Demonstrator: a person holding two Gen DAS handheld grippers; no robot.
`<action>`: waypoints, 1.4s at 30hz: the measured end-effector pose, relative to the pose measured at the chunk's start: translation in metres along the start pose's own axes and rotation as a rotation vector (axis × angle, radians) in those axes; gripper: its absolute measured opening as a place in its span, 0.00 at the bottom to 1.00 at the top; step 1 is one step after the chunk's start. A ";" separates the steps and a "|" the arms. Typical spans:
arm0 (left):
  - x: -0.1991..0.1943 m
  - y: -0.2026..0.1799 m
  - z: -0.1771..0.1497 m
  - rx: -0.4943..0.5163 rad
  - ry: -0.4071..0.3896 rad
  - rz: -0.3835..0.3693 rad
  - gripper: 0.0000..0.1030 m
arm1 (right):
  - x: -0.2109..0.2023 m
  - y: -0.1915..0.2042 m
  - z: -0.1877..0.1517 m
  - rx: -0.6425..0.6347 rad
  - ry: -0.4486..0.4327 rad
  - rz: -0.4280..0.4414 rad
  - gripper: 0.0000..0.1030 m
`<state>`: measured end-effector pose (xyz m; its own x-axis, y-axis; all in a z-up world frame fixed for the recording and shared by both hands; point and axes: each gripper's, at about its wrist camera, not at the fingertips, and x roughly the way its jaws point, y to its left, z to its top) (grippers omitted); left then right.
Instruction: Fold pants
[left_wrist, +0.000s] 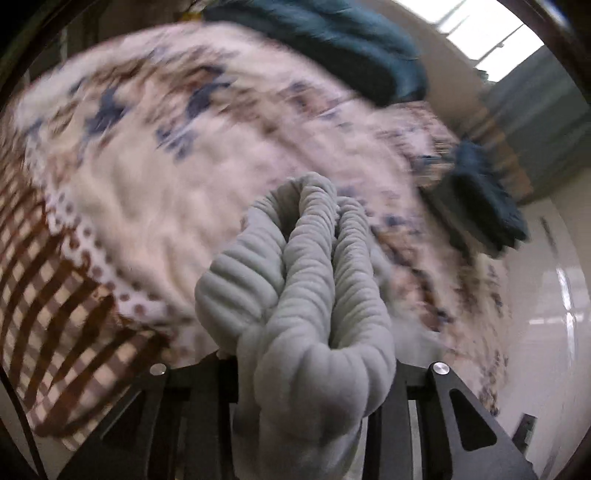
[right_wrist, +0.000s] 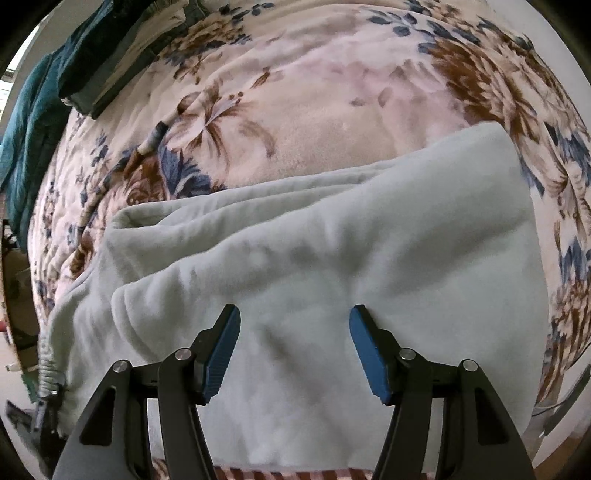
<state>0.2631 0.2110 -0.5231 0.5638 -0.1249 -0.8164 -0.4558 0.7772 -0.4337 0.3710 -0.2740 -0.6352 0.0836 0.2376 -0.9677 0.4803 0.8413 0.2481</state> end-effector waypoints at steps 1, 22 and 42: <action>-0.010 -0.016 -0.003 0.032 -0.018 0.000 0.27 | -0.003 -0.004 0.000 -0.004 0.008 0.012 0.63; 0.056 -0.340 -0.296 0.757 0.276 -0.180 0.26 | -0.104 -0.270 -0.019 0.190 -0.070 -0.015 0.63; -0.007 -0.323 -0.212 0.735 0.218 0.014 0.95 | -0.124 -0.237 0.004 0.033 -0.047 0.356 0.84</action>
<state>0.2601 -0.1701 -0.4583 0.3777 -0.1713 -0.9099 0.1559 0.9805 -0.1199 0.2503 -0.5043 -0.5744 0.2902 0.4896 -0.8223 0.4418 0.6937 0.5689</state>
